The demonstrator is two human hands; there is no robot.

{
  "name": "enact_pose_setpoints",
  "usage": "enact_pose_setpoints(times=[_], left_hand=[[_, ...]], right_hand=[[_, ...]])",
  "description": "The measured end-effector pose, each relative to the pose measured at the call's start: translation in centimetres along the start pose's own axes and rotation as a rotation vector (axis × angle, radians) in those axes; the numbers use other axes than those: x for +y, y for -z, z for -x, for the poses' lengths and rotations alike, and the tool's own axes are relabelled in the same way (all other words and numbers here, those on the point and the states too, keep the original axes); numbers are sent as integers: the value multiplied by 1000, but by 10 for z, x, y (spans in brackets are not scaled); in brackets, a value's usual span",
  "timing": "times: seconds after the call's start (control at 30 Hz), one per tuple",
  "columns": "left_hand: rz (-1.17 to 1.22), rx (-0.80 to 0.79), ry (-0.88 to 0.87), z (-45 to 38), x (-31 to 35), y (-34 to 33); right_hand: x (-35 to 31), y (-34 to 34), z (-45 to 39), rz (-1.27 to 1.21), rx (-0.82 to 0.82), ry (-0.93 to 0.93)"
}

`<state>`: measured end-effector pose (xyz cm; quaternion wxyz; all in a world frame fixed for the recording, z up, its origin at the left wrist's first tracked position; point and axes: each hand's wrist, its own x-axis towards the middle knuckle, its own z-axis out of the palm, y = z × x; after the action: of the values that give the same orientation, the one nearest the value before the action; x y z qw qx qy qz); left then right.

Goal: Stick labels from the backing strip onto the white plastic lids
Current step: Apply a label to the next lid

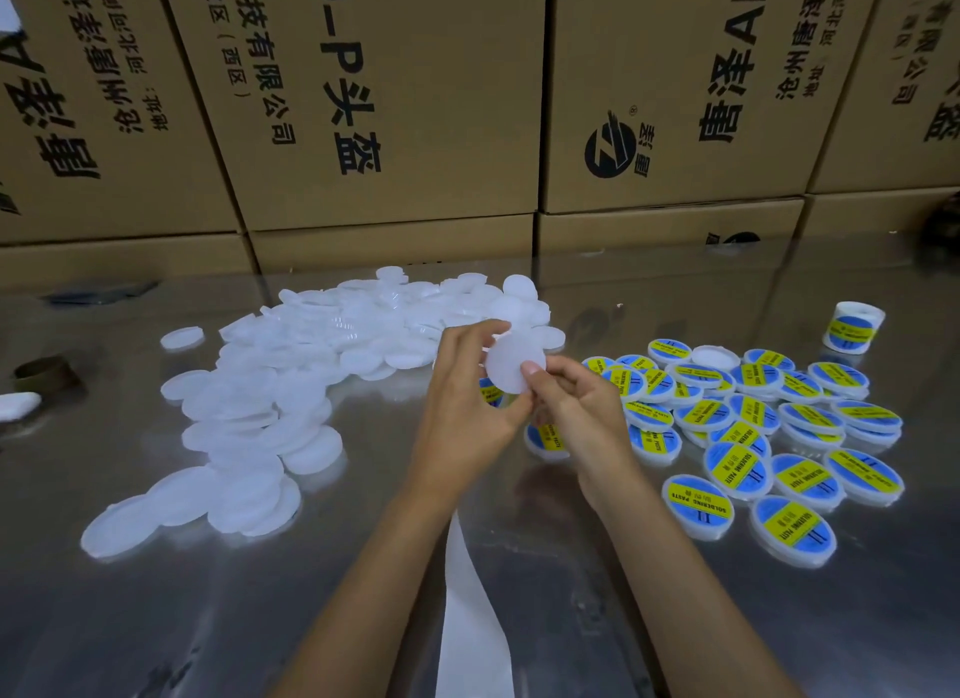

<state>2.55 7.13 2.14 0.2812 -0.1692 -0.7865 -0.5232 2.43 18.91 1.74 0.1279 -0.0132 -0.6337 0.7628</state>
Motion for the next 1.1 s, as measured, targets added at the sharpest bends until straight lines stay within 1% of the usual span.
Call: enact_pose_setpoints(times=[0.13,0.2,0.27,0.3,0.33,0.37,0.43,0.5,0.57,0.7,0.87,1.0,1.1], left_hand=[[271,-31,293,-5,7,4],[353,-17,356,-8,5,8],[431,49,432,-10,1,14],[446,97,473,-12,-1,18],[444,148,504,-14,-4,21],[431,191,521,-15,-8,24],[432,250,534,-16,-14,29],[438,282,554,-17,-20,29],[433,283,567,-16,-24,25],[391,213,573,-15,-29,19],[281,108,617,-9,-34,15],[259,104,625,-11,-33,15],[226,118,588,-13,-33,17]], right_hand=[[1,3,-1,8,-35,10],[2,0,1,13,-60,13],[5,-3,1,52,2,64],[9,-3,0,128,60,116],[12,-2,-1,255,106,171],[16,-2,-1,415,132,222],[26,-1,-4,709,111,307],[34,-4,-8,839,50,337],[39,-7,-13,873,-7,324],[47,-10,-20,963,-72,336],[47,-11,-22,973,-44,320],[47,-11,-22,917,1,305],[47,-10,-20,874,17,328]])
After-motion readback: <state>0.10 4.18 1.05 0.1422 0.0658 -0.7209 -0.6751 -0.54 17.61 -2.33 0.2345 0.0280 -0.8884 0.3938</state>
